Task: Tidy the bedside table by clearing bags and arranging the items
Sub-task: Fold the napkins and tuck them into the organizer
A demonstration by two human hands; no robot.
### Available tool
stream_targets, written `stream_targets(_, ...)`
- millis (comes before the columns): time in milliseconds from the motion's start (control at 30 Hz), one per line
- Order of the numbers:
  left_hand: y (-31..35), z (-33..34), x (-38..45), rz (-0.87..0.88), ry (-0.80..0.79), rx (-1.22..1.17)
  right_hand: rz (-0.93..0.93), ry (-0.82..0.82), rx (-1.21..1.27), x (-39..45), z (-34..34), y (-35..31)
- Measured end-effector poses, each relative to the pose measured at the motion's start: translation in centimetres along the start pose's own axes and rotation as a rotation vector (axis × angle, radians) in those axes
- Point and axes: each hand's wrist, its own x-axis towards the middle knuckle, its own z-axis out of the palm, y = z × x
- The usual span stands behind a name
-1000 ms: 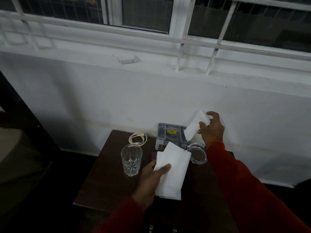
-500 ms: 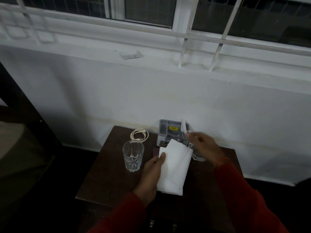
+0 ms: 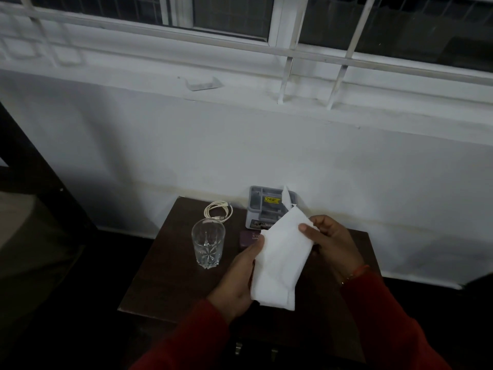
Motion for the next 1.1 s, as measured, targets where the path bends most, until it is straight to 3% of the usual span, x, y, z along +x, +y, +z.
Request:
stream_targets(200,0.1,-0.2,-0.4,0.126,-0.058,0.067,-0.01,-0.006,0.152,-0.3,-0.3,-1.1)
stream_targets(433,-0.3,-0.4,0.1,0.293,0.037,0.329,0.014,-0.309,-0.047,-0.6,-1.9,-1.6)
stream_targets(600,-0.5,-0.5,0.3,0.257,-0.069,0.294,-0.041,-0.069,0.032,0.1,-3.1,-1.1)
stream_targets(700,-0.7,-1.0,0.7,0.247,-0.034,0.327,-0.13,0.017,0.146,0.3,-3.7,-1.5)
stream_targets(833,-1.5,-1.4,1.1,0.23,0.018,0.356,-0.09,-0.073,0.342,0.1,-2.9,-1.9)
stream_targets(967,-1.0,-0.7,0.5,0.143,0.003,0.244,-0.1,-0.197,0.273,-0.5,-1.1,-1.2)
stream_targets(1100,0.2,-0.2,-0.5,0.075,-0.118,0.048,-0.219,-0.372,0.101,-0.5,-1.1,-0.9)
